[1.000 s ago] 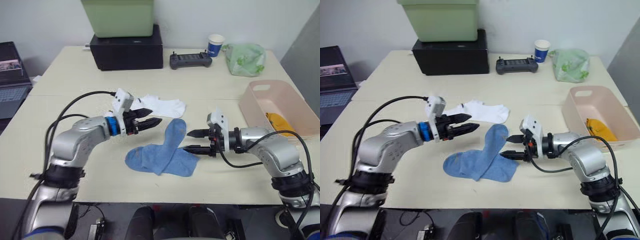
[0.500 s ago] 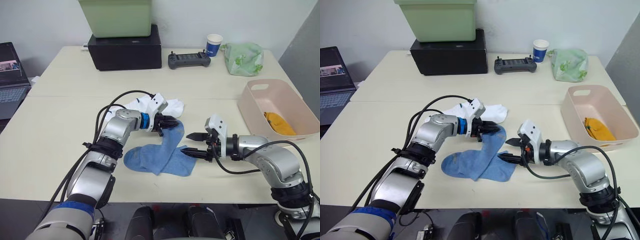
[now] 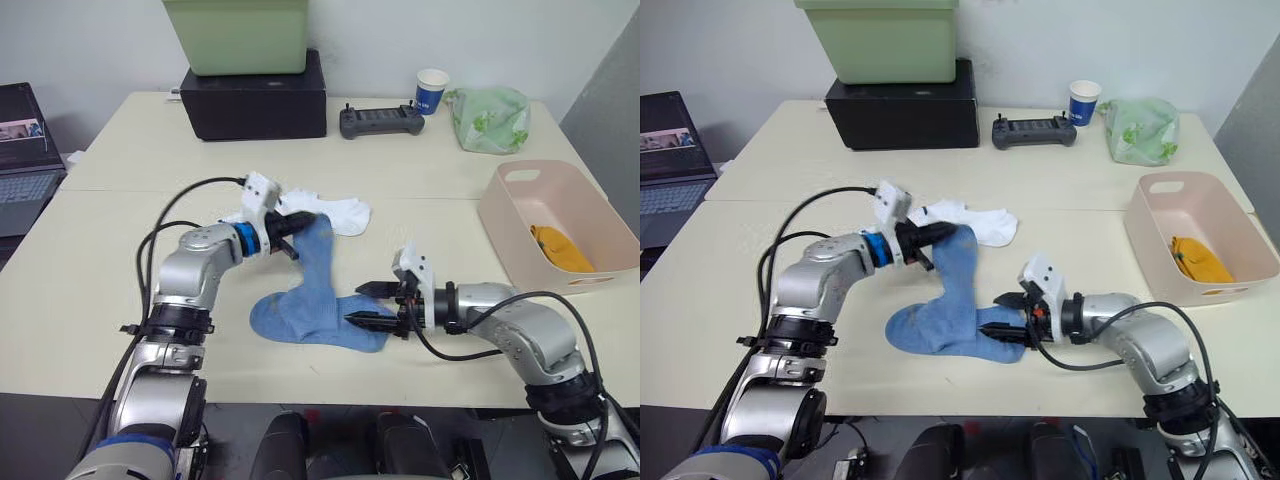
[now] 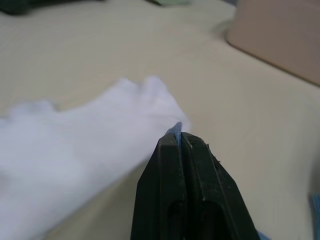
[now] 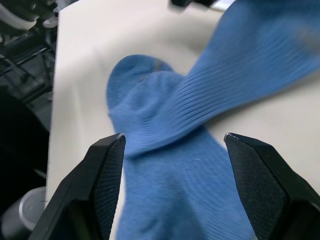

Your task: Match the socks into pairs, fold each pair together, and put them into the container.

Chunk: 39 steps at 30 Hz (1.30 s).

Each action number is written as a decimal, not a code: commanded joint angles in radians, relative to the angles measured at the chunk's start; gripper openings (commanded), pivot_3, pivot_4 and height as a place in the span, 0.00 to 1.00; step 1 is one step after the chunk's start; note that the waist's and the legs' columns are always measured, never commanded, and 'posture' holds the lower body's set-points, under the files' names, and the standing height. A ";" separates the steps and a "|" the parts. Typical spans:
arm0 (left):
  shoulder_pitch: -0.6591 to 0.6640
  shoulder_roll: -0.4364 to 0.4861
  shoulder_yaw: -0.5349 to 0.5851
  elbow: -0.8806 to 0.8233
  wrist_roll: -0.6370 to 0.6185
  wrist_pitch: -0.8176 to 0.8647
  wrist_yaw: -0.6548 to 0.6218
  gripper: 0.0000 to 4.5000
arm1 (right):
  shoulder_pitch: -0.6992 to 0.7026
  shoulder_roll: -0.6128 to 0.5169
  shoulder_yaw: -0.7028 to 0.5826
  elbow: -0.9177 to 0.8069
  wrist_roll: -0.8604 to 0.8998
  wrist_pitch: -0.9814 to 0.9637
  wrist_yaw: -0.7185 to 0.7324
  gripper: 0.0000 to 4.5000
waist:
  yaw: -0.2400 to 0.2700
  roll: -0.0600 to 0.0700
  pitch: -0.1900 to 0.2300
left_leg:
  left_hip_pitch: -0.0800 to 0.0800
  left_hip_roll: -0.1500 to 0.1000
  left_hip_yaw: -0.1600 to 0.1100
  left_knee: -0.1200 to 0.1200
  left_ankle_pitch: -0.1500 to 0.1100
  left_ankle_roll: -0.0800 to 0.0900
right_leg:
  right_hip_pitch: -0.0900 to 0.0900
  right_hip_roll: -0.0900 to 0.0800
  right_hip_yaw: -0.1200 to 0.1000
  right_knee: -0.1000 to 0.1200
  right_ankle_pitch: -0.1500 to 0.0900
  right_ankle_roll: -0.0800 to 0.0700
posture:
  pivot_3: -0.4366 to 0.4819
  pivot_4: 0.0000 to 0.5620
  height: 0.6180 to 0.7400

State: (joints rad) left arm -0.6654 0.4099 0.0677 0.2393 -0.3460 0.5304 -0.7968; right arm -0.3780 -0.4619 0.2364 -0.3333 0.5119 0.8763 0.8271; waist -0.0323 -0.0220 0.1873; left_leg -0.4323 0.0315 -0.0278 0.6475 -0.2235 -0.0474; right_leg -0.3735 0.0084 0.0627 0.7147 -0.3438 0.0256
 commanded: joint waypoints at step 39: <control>0.141 0.002 0.048 -0.299 -0.131 0.128 0.136 0.00 | -0.135 0.064 0.164 0.171 -0.165 -0.019 -0.051 0.14 | 0.000 0.000 0.000 | 0.001 -0.001 0.000 0.000 0.000 0.000 | 0.000 -0.001 -0.001 0.001 0.000 0.000 | 0.48 0.27 1.00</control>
State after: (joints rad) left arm -0.5211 0.4000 0.1030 -0.0090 -0.4609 0.6660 -0.6625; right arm -0.5216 -0.4017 0.4032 -0.1441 0.3375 0.8583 0.7649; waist -0.0323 -0.0222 0.1870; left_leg -0.4314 0.0310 -0.0279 0.6471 -0.2233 -0.0478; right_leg -0.3731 0.0076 0.0620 0.7152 -0.3438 0.0255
